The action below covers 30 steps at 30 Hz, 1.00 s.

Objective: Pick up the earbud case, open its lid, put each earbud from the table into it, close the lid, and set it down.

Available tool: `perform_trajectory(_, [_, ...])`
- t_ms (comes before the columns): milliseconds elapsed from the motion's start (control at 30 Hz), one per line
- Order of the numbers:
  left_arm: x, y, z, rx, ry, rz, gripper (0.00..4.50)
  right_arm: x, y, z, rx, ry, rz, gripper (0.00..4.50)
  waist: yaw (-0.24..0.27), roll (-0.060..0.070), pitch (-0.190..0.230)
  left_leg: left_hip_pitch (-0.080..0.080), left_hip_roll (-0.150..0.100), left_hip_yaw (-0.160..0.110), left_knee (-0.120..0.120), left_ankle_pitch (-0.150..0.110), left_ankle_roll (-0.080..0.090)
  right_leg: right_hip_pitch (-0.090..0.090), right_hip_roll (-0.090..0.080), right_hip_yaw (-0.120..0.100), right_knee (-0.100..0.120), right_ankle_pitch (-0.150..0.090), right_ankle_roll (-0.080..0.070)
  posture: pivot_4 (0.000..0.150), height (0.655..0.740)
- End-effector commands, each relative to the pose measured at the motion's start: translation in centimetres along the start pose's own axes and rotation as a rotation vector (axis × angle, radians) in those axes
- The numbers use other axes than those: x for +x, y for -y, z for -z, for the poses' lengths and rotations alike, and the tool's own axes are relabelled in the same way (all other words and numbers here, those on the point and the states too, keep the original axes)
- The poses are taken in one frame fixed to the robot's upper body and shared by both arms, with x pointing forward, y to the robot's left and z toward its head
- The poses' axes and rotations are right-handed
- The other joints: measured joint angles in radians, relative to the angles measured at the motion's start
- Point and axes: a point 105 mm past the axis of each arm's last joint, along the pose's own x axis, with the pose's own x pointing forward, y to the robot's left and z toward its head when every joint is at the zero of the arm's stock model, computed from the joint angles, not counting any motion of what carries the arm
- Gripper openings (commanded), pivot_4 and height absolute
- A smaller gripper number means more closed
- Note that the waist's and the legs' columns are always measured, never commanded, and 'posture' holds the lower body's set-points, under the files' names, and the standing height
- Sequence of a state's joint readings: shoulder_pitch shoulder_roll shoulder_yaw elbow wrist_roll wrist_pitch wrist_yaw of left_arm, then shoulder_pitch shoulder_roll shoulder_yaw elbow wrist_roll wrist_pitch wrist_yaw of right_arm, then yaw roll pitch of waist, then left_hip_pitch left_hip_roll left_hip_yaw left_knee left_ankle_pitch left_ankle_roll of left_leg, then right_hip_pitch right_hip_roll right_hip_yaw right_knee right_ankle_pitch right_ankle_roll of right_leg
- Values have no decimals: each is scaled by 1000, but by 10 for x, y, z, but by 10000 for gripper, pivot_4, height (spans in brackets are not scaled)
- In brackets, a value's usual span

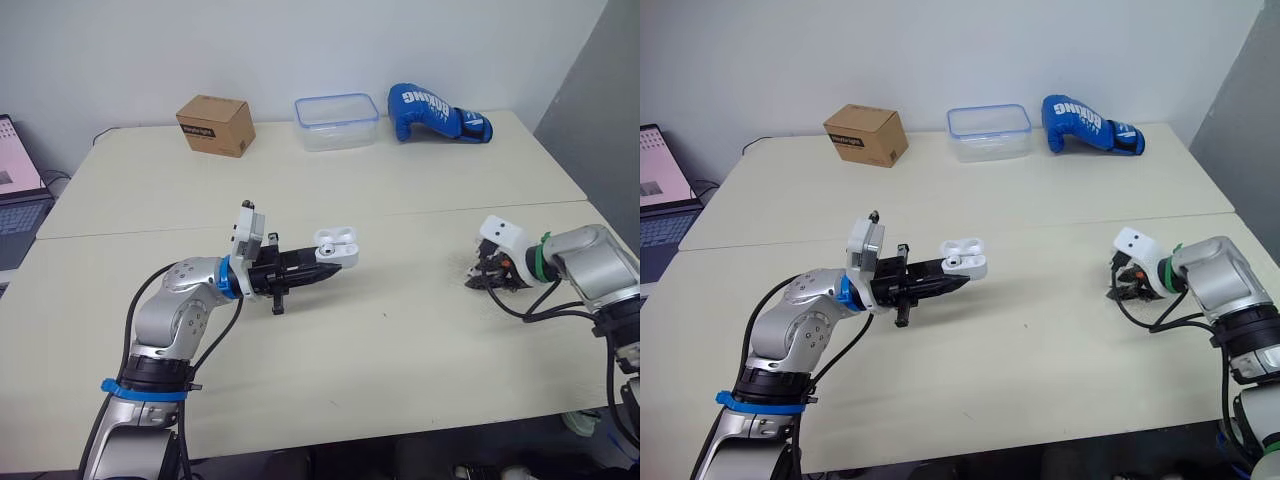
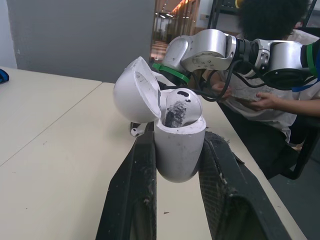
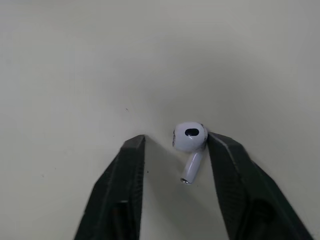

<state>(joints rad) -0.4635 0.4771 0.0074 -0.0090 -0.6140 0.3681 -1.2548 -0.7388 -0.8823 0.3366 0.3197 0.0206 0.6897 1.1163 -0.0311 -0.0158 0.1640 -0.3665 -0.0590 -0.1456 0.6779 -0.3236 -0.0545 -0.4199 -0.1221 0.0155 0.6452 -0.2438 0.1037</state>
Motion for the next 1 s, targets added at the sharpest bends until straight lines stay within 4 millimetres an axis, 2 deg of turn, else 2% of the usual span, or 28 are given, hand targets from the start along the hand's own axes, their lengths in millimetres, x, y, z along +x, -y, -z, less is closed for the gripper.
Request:
perform_trajectory(33, [2, 4, -10, 48, 13, 18, 7717, -5, 5, -2, -9, 4, 29, 7684, 0, 0, 0, 0, 0, 0, 0, 0, 0, 0, 0, 0, 0, 0, 0, 1500, 7307])
perform_trajectory(67, [2, 3, -10, 48, 13, 18, 7717, -5, 5, -2, -9, 3, 29, 4379, 0, 0, 0, 0, 0, 0, 0, 0, 0, 0, 0, 0, 0, 0, 0, 1500, 7307])
perform_trajectory(100, [2, 3, -10, 48, 13, 18, 7717, -5, 5, -2, -8, 1, 29, 3900, 0, 0, 0, 0, 0, 0, 0, 0, 0, 0, 0, 0, 0, 0, 0, 1500, 7307])
perform_trajectory(300, [2, 4, -9, 48, 9, 19, 7717, -9, -1, 1, -62, -18, -17, 3900, 0, 0, 0, 0, 0, 0, 0, 0, 0, 0, 0, 0, 0, 0, 0, 1500, 7307])
perform_trajectory(533, [2, 2, -8, 58, 4, 22, 7717, -32, -36, -17, -444, -53, -203, 3900, 0, 1, 0, 0, 0, 0, 0, 0, 0, 0, 0, 0, 0, 0, 0, 1500, 7307])
perform_trajectory(767, [4, 2, -6, 62, 11, 22, 7717, -20, -54, -13, -672, -194, -228, 3900, 0, 1, 0, 0, 0, 0, 0, 0, 0, 0, 0, 0, 0, 0, 0, 1500, 7307])
perform_trajectory(1000, [5, 5, -3, 66, 4, 27, 7717, -12, -51, -3, -756, -283, -207, 3900, 1, 0, 0, 0, 0, 0, 0, 0, 0, 0, 0, 0, 0, 0, 0, 1500, 7307])
